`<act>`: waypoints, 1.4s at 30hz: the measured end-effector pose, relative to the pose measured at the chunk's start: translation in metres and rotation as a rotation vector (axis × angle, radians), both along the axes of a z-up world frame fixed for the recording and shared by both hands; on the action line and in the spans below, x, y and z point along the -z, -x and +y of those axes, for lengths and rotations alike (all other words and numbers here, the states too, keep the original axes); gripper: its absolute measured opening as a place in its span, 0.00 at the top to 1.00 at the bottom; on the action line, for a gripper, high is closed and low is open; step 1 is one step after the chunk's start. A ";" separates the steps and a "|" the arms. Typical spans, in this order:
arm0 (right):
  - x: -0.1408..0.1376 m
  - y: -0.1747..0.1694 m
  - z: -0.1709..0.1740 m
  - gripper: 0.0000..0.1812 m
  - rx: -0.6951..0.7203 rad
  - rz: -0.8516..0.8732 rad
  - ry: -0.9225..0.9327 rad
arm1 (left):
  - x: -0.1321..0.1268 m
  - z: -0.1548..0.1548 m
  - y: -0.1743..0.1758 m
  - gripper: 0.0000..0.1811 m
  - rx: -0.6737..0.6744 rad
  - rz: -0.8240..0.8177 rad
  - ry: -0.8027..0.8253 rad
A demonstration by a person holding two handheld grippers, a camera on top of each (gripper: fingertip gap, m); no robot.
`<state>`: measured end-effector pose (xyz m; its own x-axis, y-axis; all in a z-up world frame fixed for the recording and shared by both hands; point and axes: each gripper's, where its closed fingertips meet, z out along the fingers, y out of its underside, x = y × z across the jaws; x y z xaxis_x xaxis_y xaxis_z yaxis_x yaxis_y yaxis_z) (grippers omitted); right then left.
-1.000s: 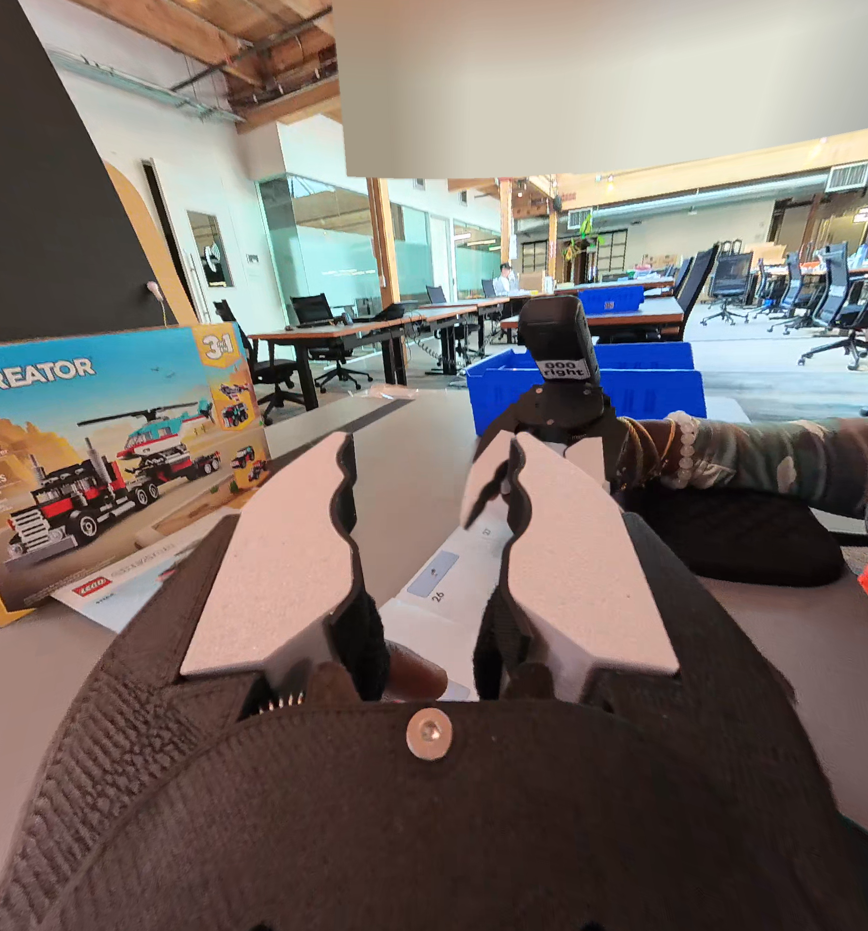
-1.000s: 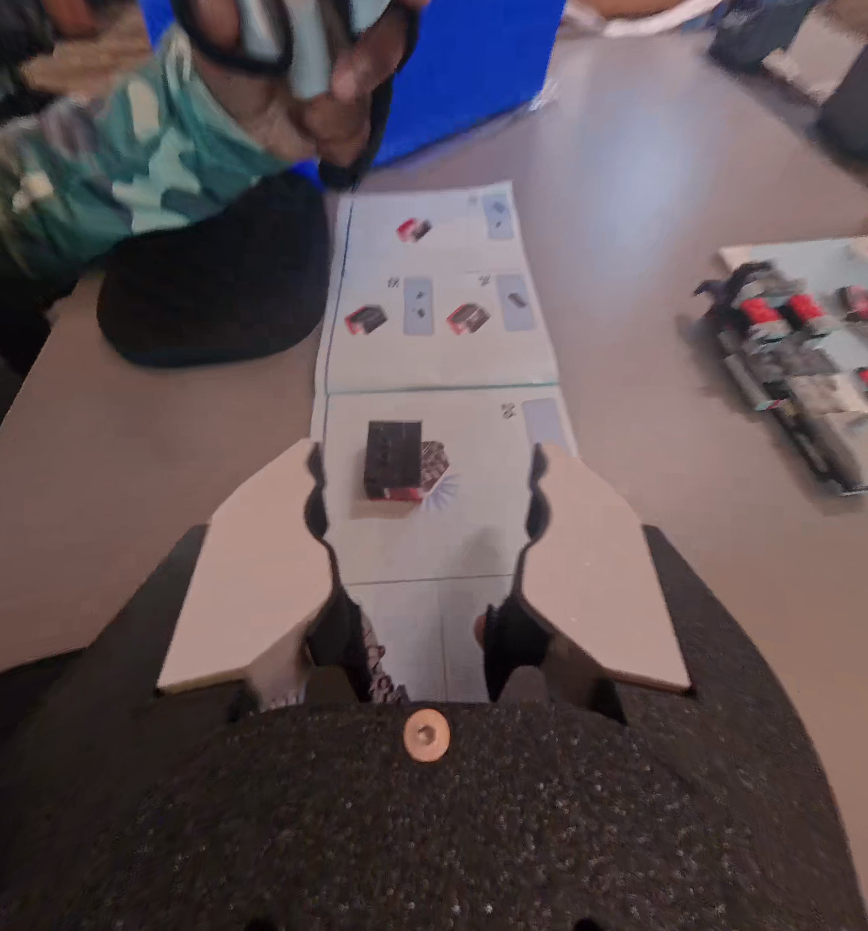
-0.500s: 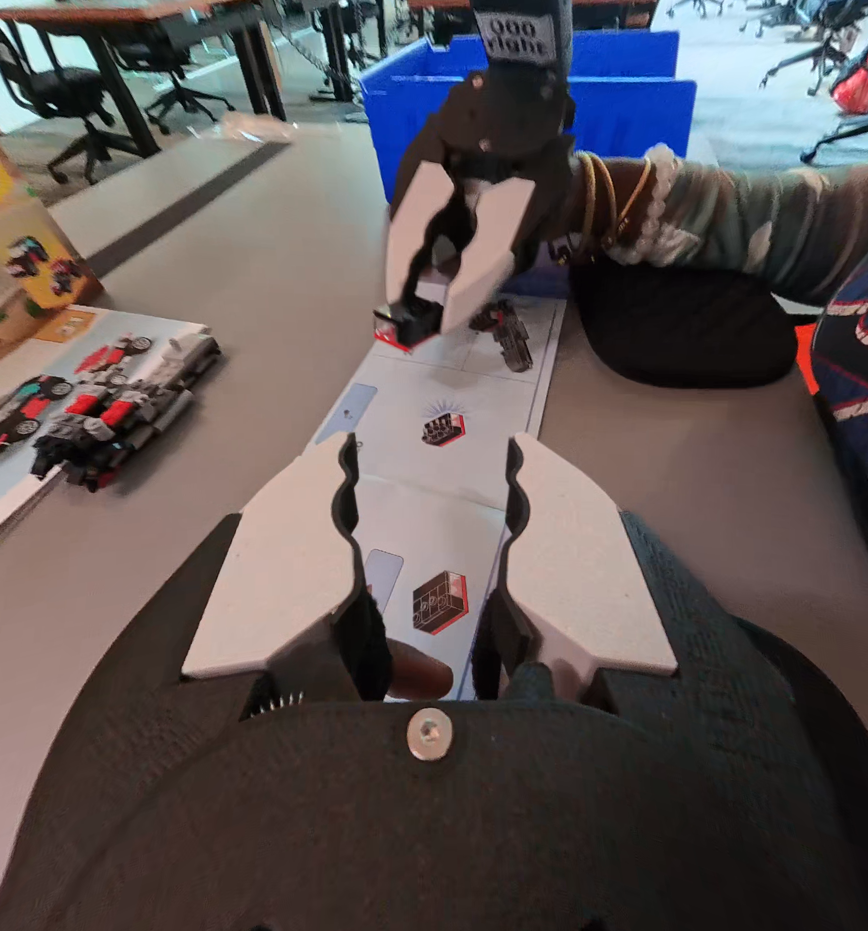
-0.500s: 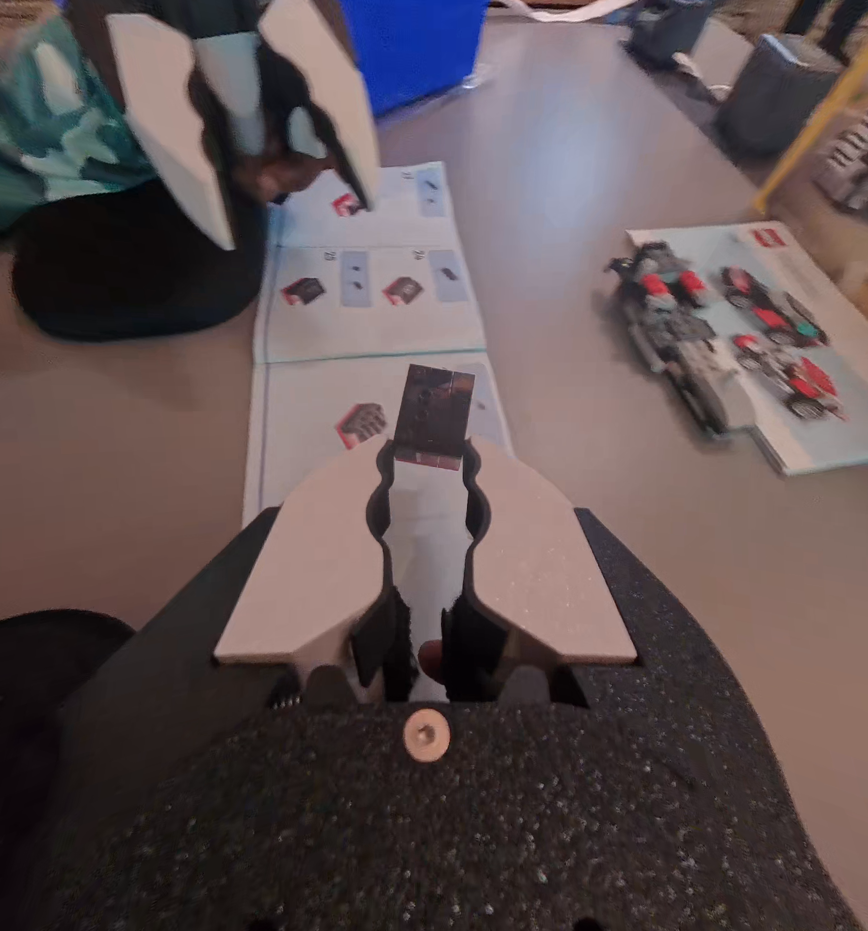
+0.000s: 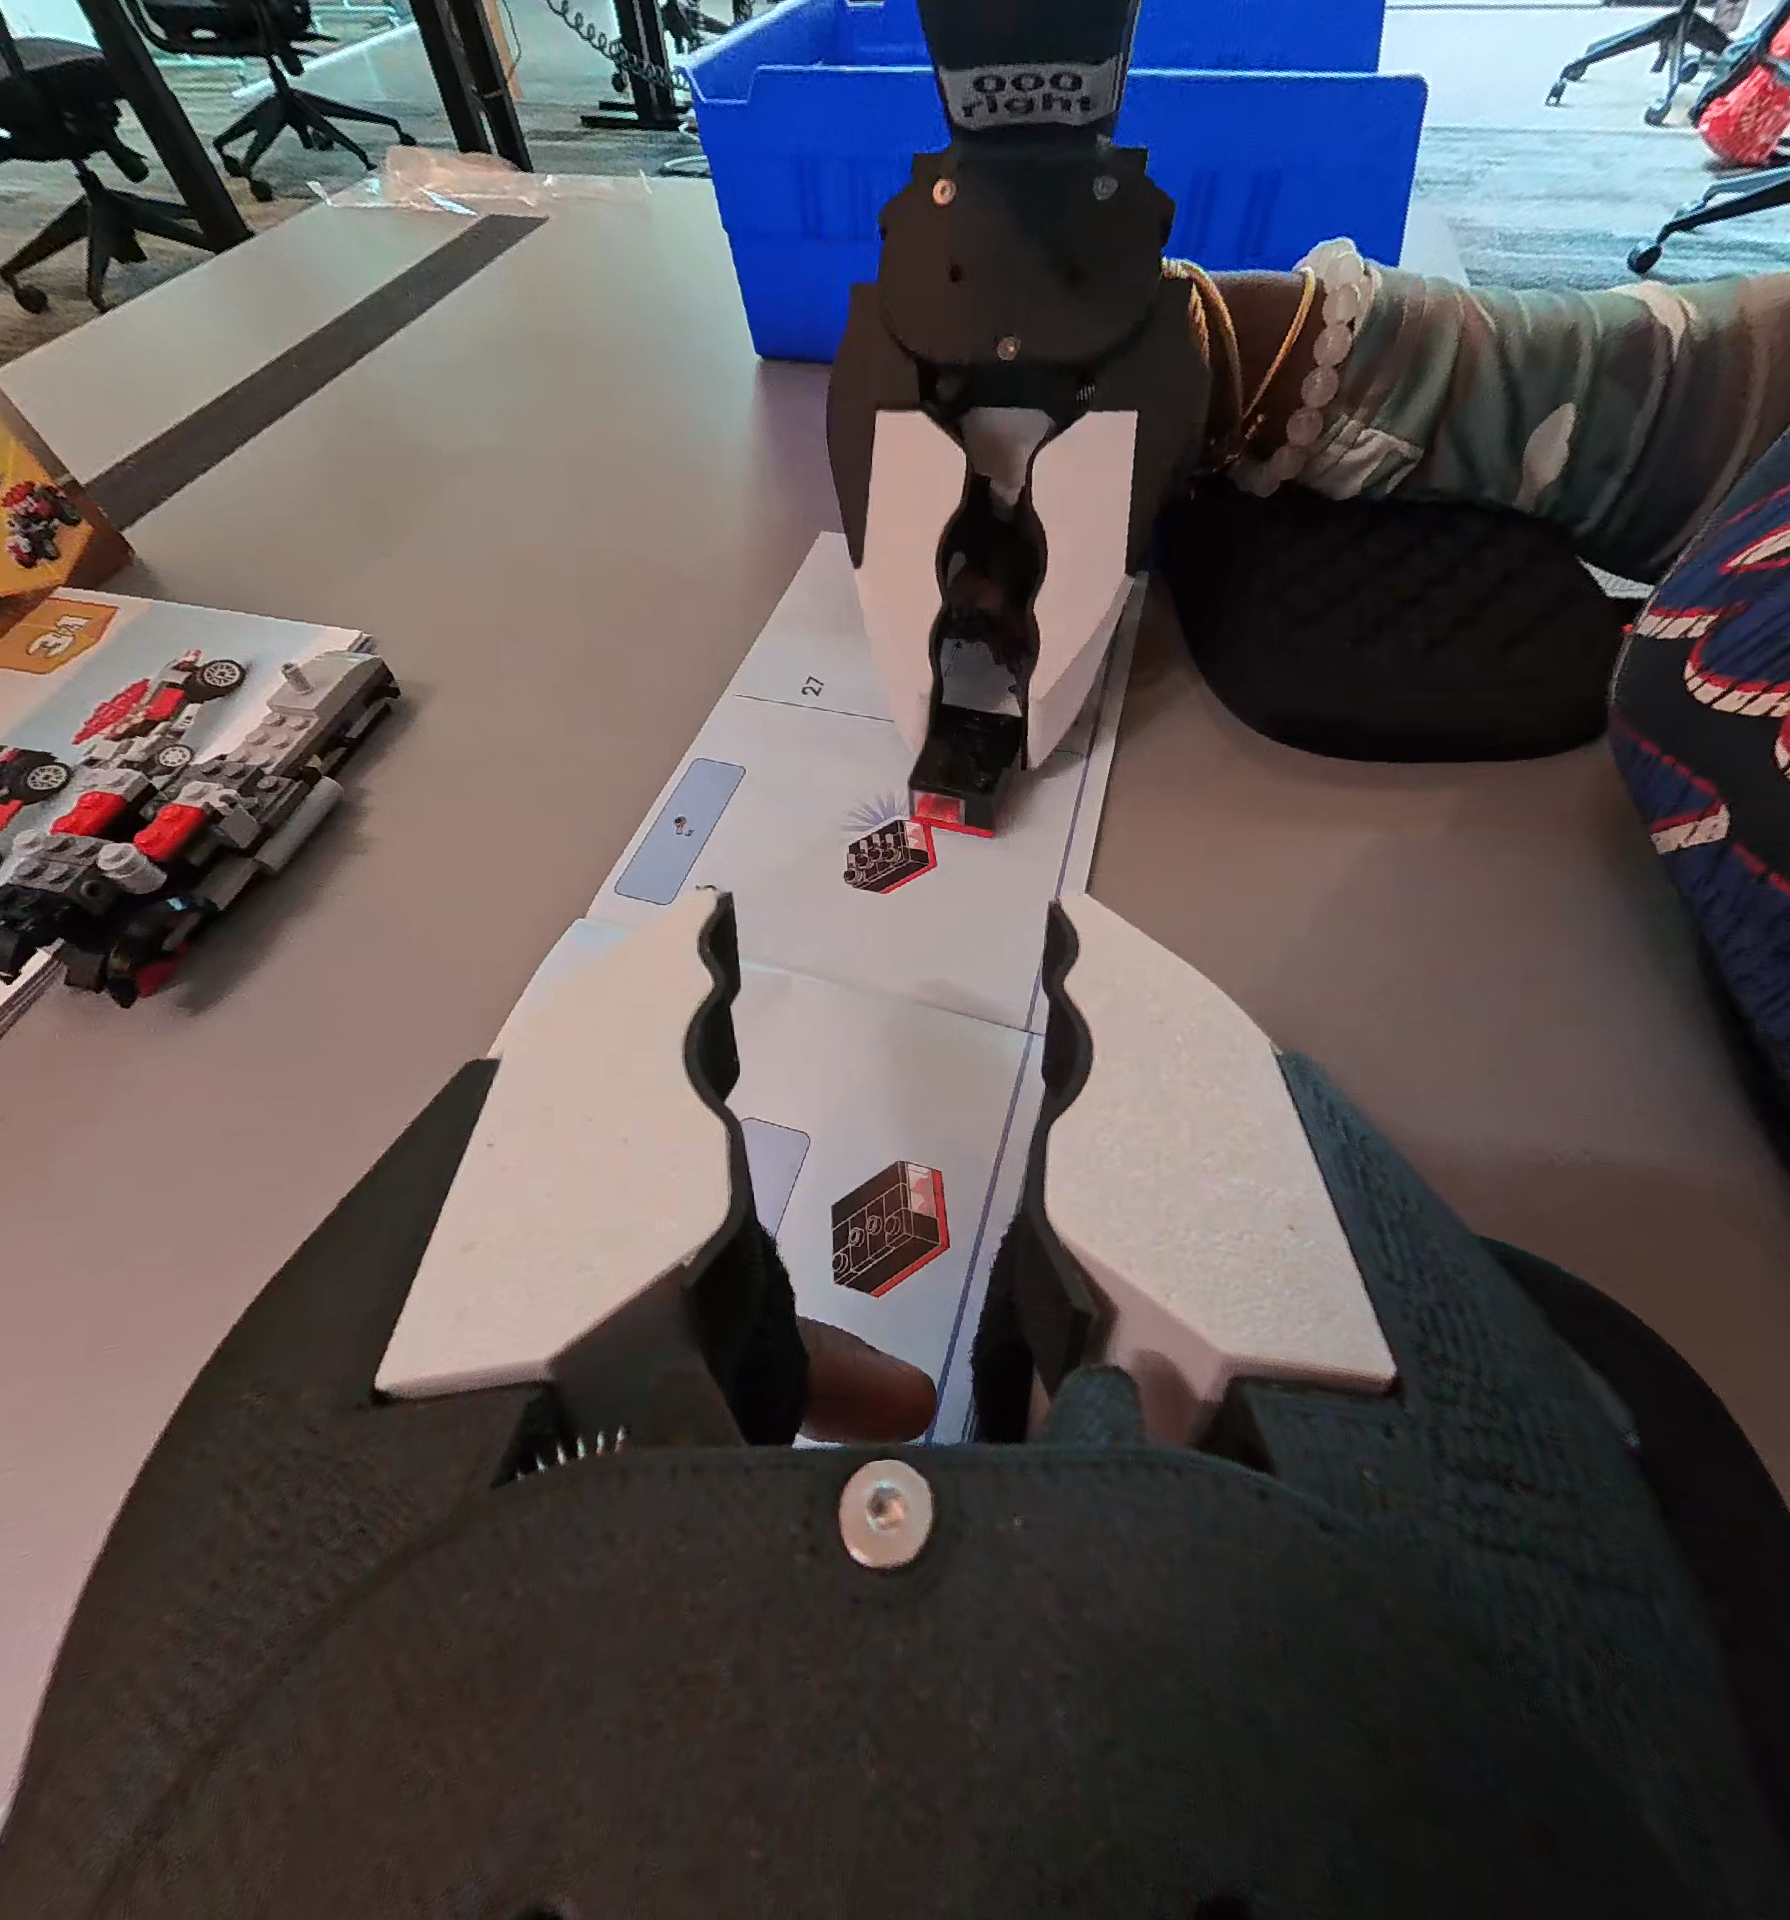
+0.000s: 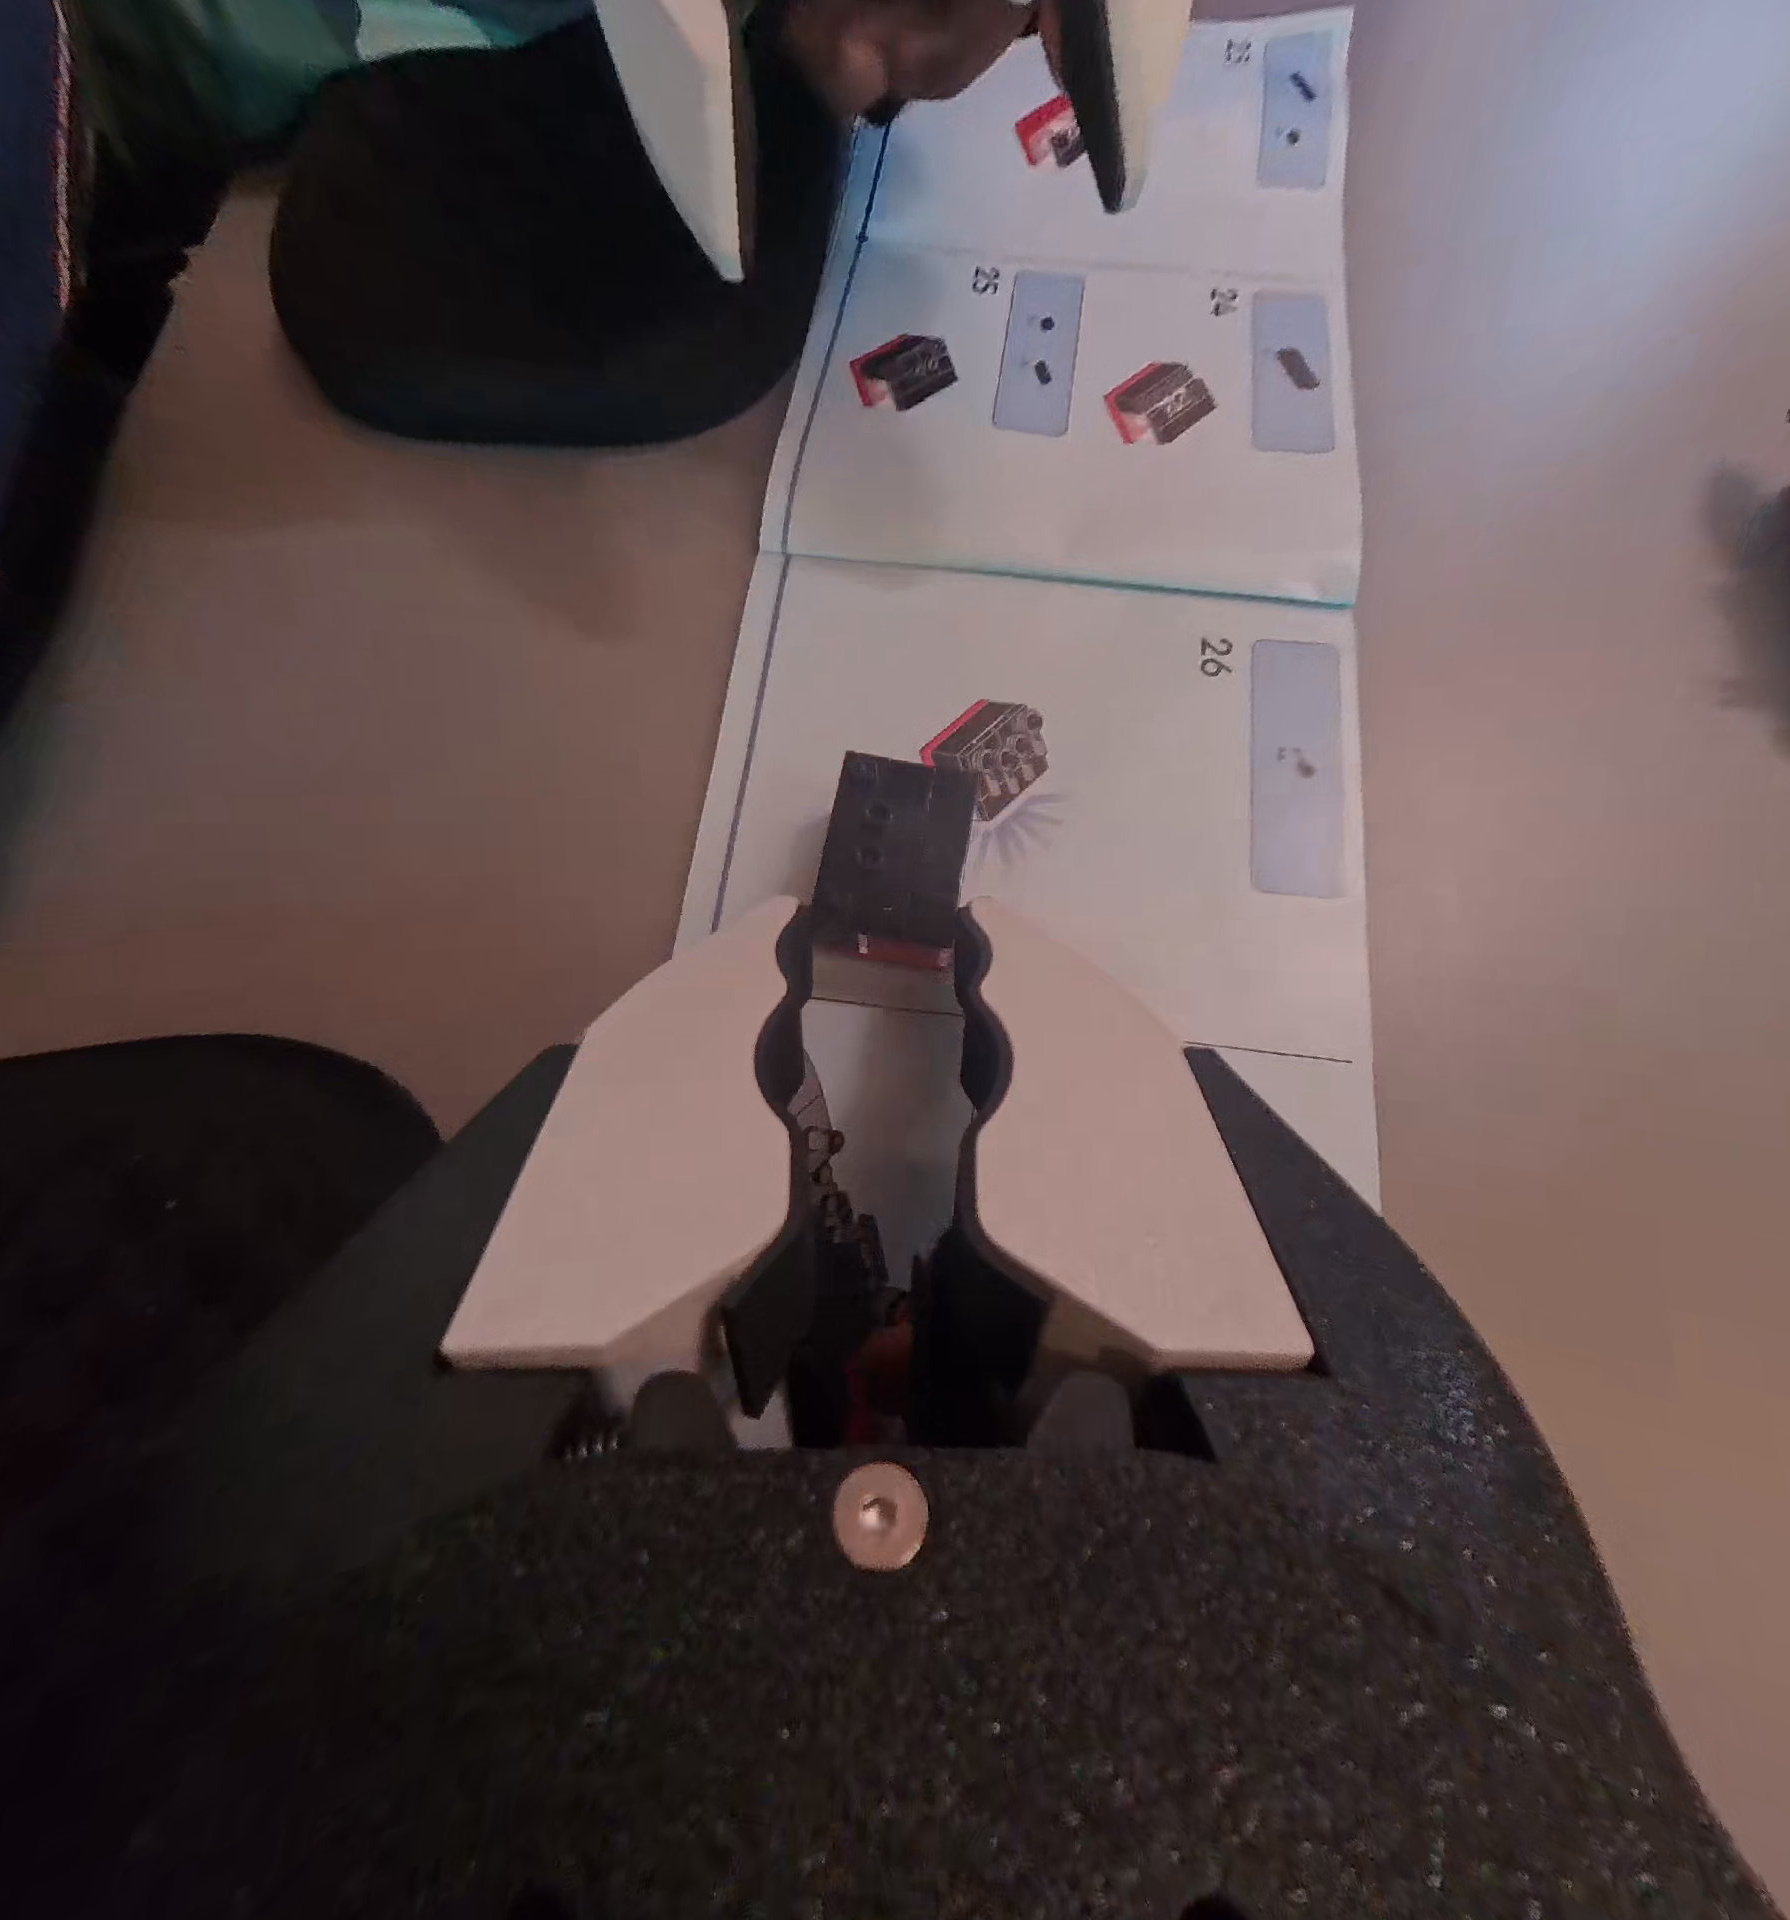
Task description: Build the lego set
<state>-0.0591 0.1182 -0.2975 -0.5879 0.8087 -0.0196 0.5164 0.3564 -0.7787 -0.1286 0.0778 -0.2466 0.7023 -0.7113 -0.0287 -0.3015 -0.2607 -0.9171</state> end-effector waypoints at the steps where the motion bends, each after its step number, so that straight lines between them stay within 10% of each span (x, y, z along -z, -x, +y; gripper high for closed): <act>1: 0.001 0.000 0.000 0.85 -0.005 -0.008 -0.007 | 0.001 0.000 0.000 0.69 -0.003 0.003 0.006; 14: -0.056 0.024 0.030 0.48 0.220 0.361 0.039 | 0.031 0.006 0.006 0.69 -0.032 0.173 0.078; 17: -0.074 0.027 0.057 0.53 0.366 0.514 0.005 | 0.030 0.006 0.007 0.69 -0.035 0.183 0.063; 22: -0.075 0.013 0.093 0.97 0.521 0.550 -0.037 | 0.022 0.011 0.002 0.69 -0.036 0.132 0.004; 42: -0.076 0.014 0.102 0.88 0.530 0.621 -0.081 | -0.027 -0.003 -0.020 0.74 0.017 -0.019 -0.206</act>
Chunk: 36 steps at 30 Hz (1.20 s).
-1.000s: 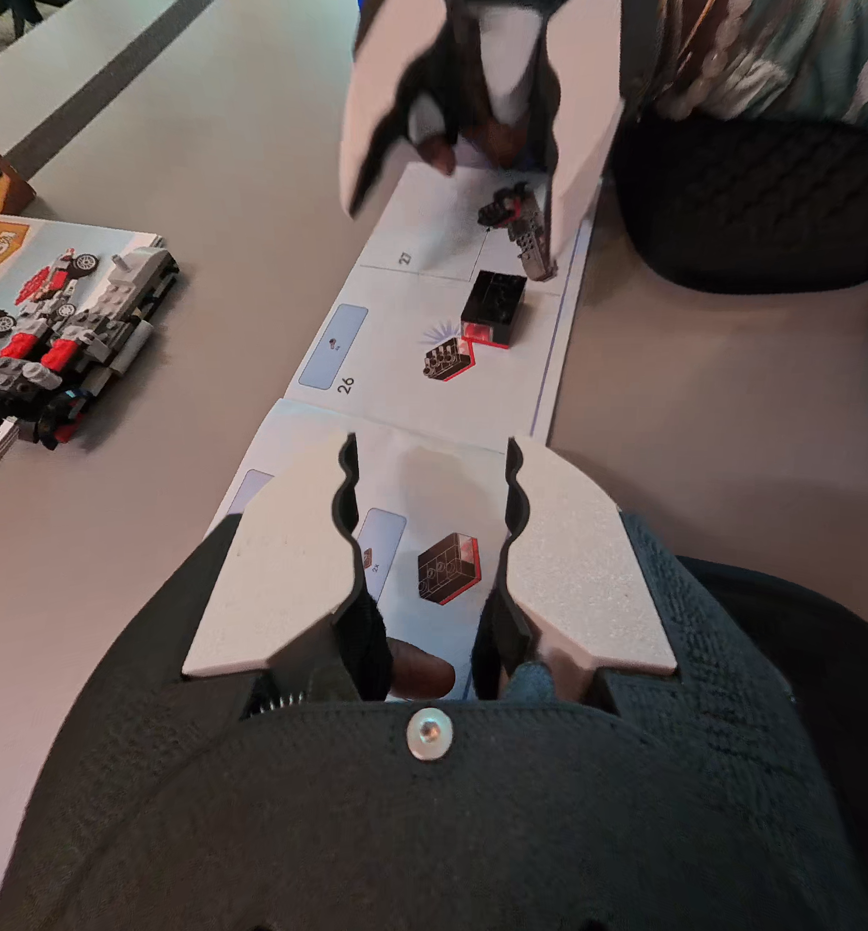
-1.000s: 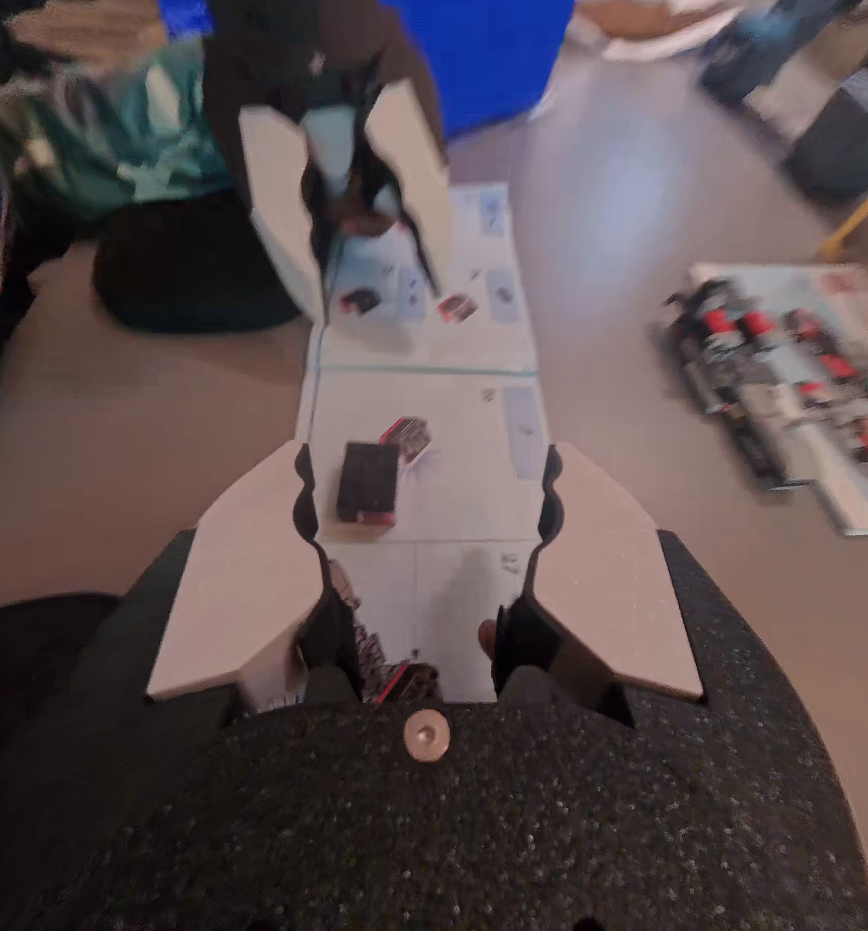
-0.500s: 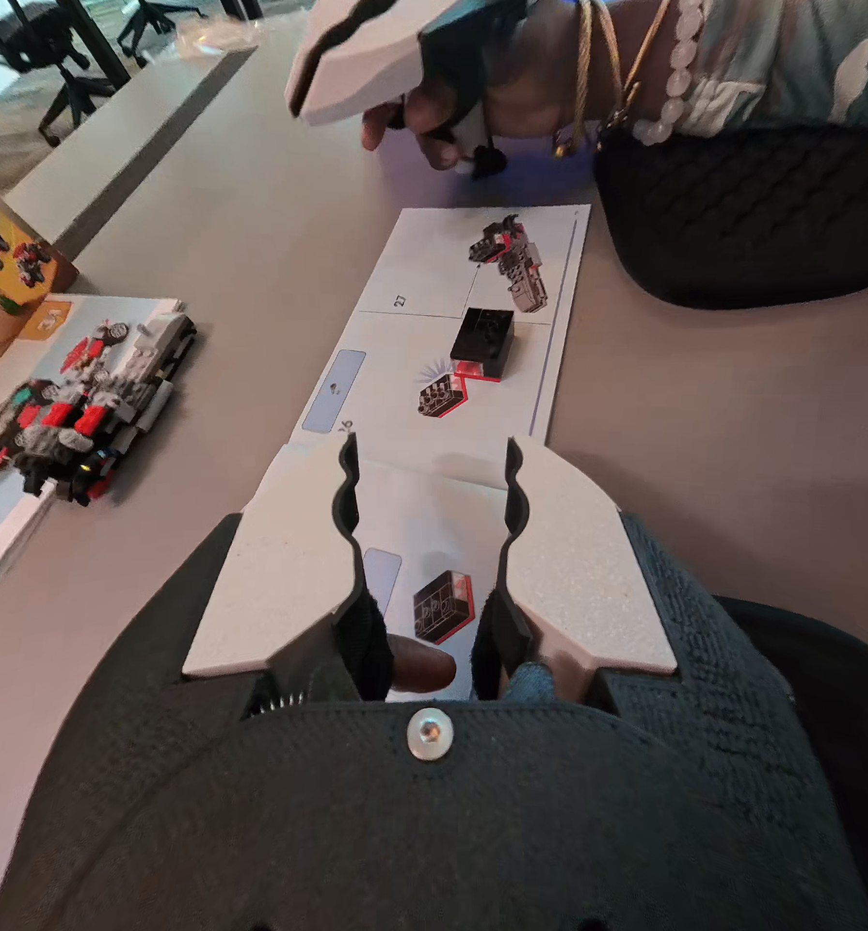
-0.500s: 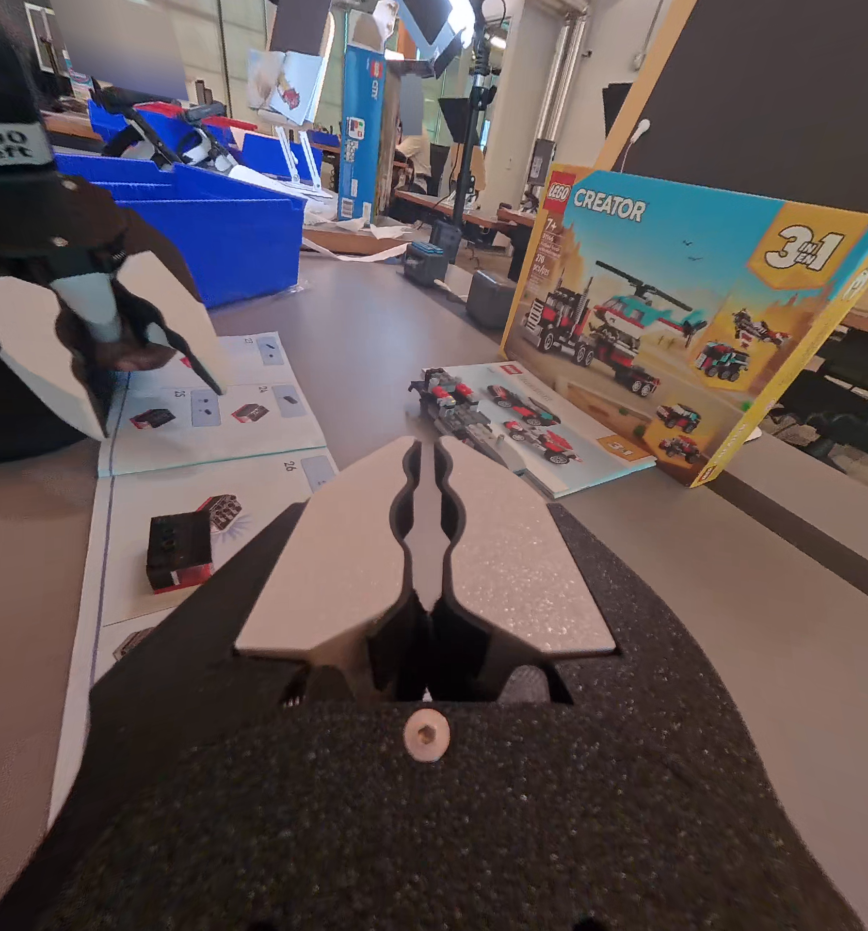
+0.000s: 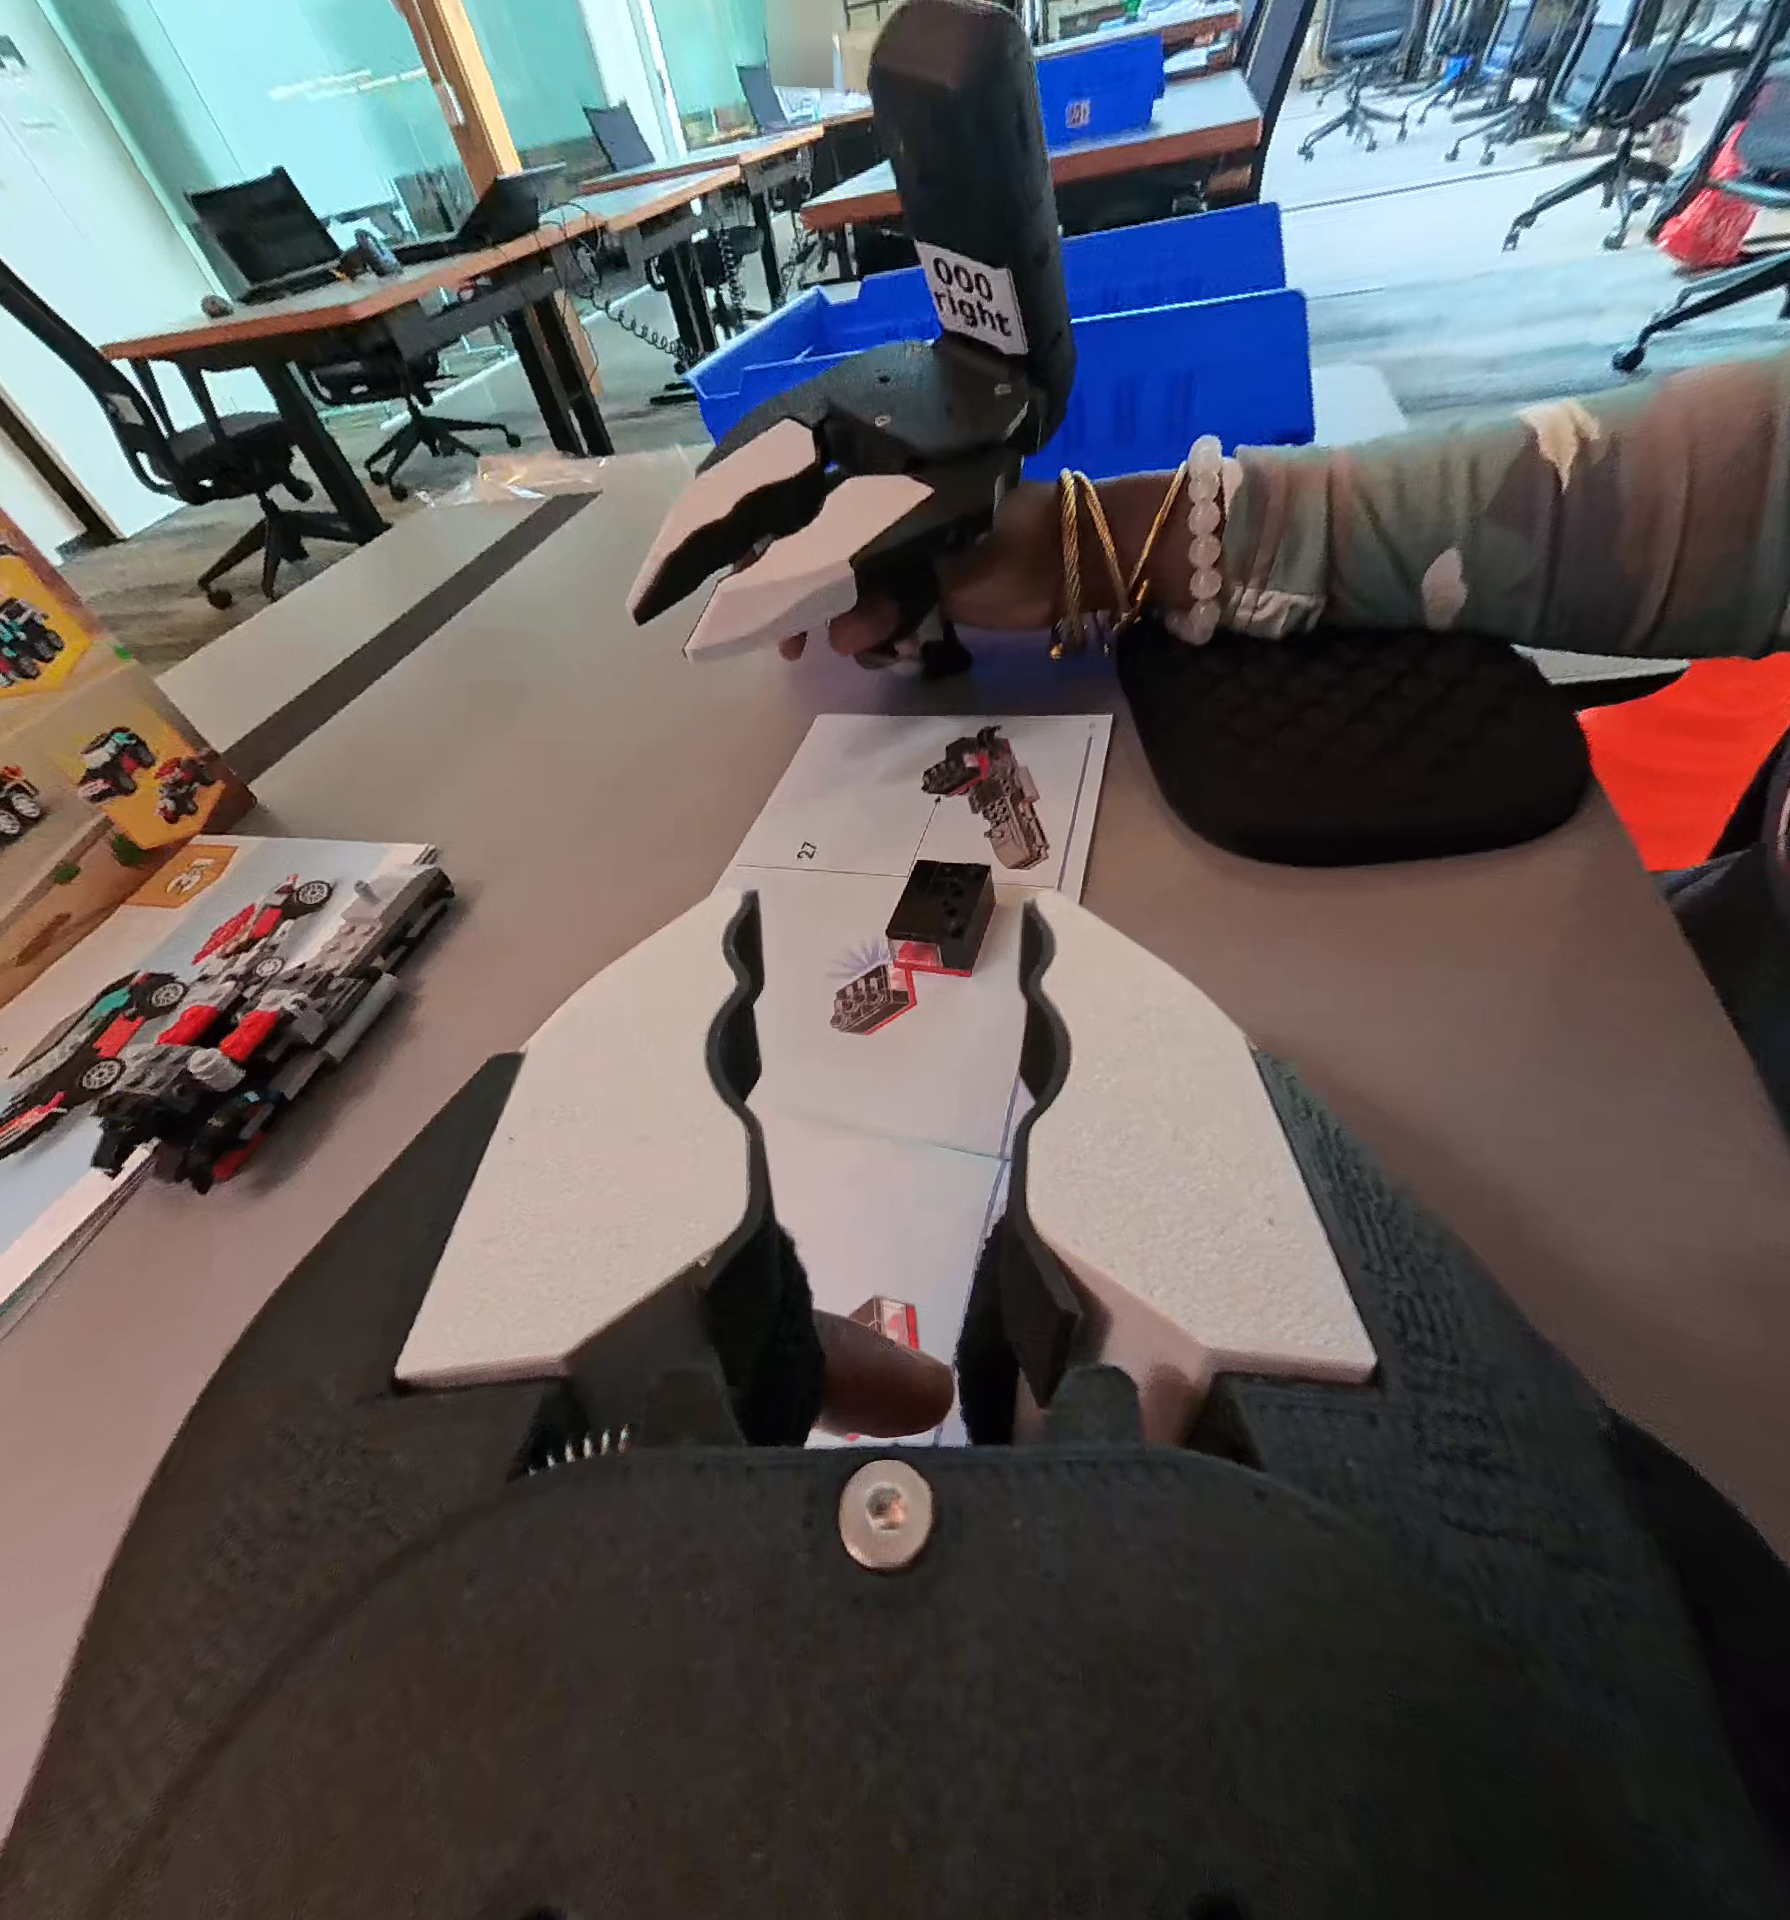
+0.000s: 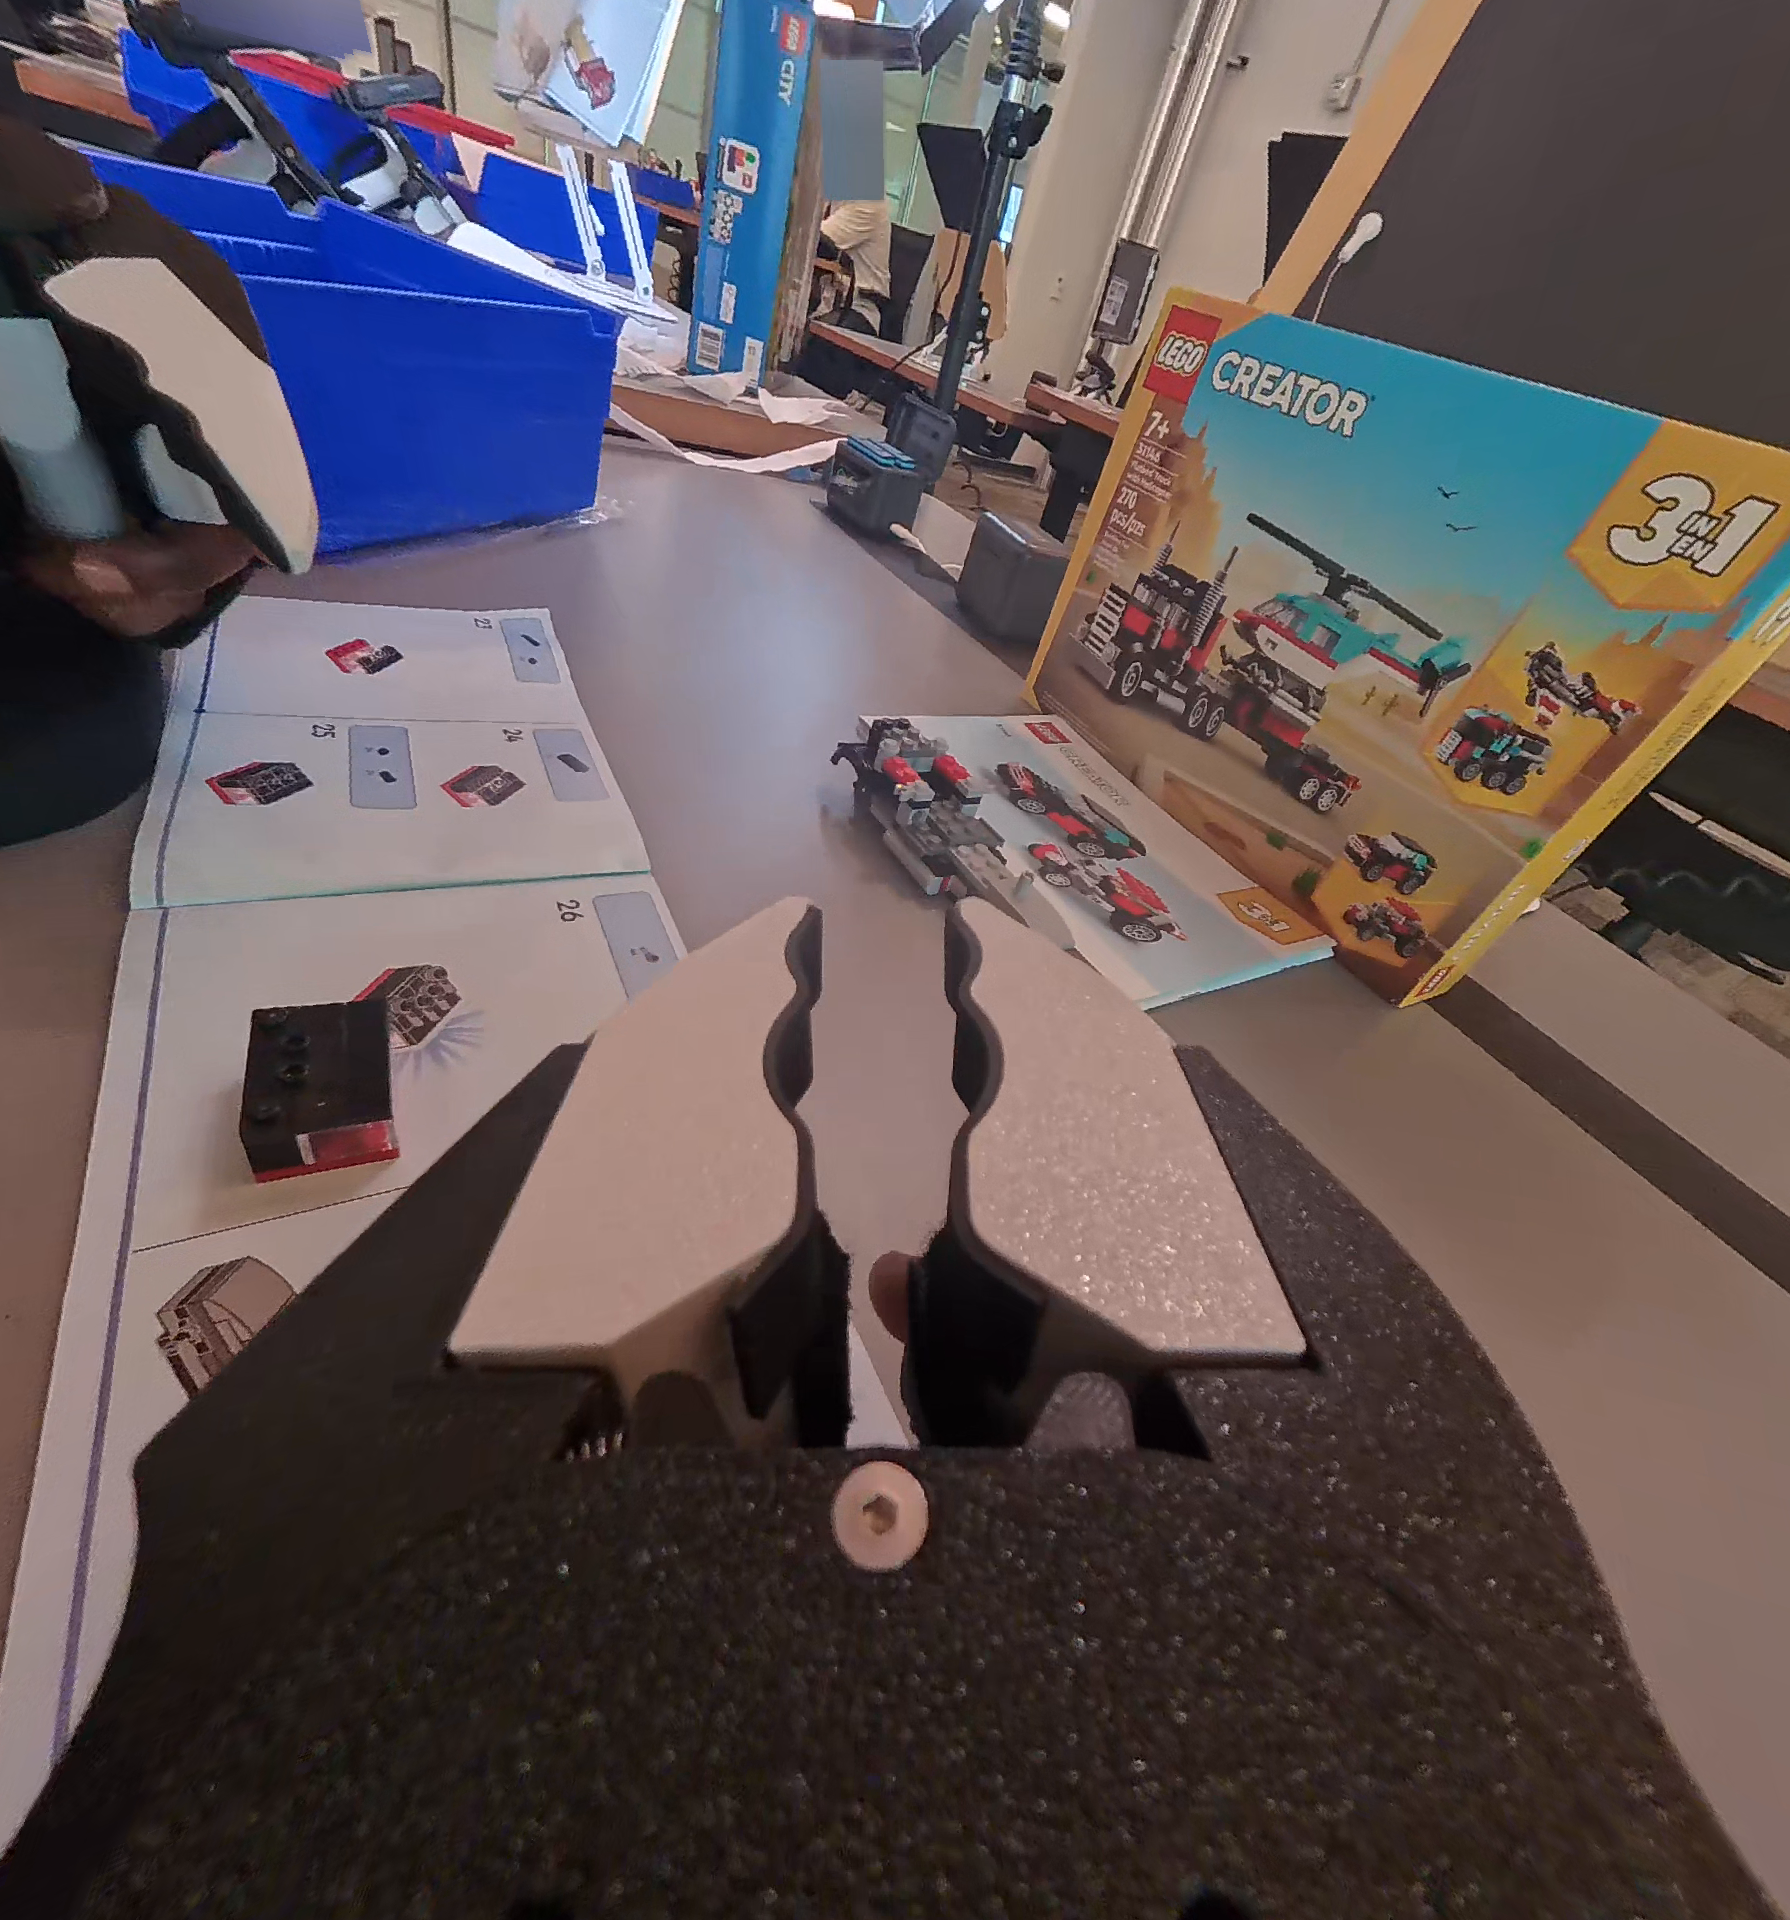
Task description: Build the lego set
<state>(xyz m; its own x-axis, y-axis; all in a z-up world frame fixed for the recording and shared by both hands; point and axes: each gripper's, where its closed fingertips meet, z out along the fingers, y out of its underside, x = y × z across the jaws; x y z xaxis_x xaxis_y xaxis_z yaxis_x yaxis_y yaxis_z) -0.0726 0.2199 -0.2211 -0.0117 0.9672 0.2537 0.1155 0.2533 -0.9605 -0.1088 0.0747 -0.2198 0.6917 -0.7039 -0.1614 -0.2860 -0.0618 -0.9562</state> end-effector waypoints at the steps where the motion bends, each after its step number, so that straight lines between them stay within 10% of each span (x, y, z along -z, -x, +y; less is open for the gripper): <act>1: 0.000 0.000 0.000 0.88 -0.004 -0.003 0.001 | 0.001 0.001 0.000 0.74 -0.001 -0.004 0.010; 7: 0.005 0.003 0.000 0.88 -0.007 -0.038 0.010 | 0.005 0.000 -0.003 1.00 0.007 0.041 0.000; 19: 0.015 0.002 -0.002 0.88 0.025 -0.110 -0.015 | -0.011 -0.017 0.008 0.89 -0.046 0.120 0.019; 25: 0.013 0.001 -0.003 0.88 0.027 -0.127 0.019 | -0.050 -0.108 0.139 0.92 -0.496 0.145 0.307; 29: 0.019 0.006 -0.017 0.87 -0.039 -0.171 0.012 | 0.009 -0.166 0.245 0.97 -0.934 0.224 0.709; 36: 0.025 0.004 -0.018 0.86 -0.045 -0.213 -0.020 | 0.056 -0.172 0.265 0.99 -0.906 0.354 0.971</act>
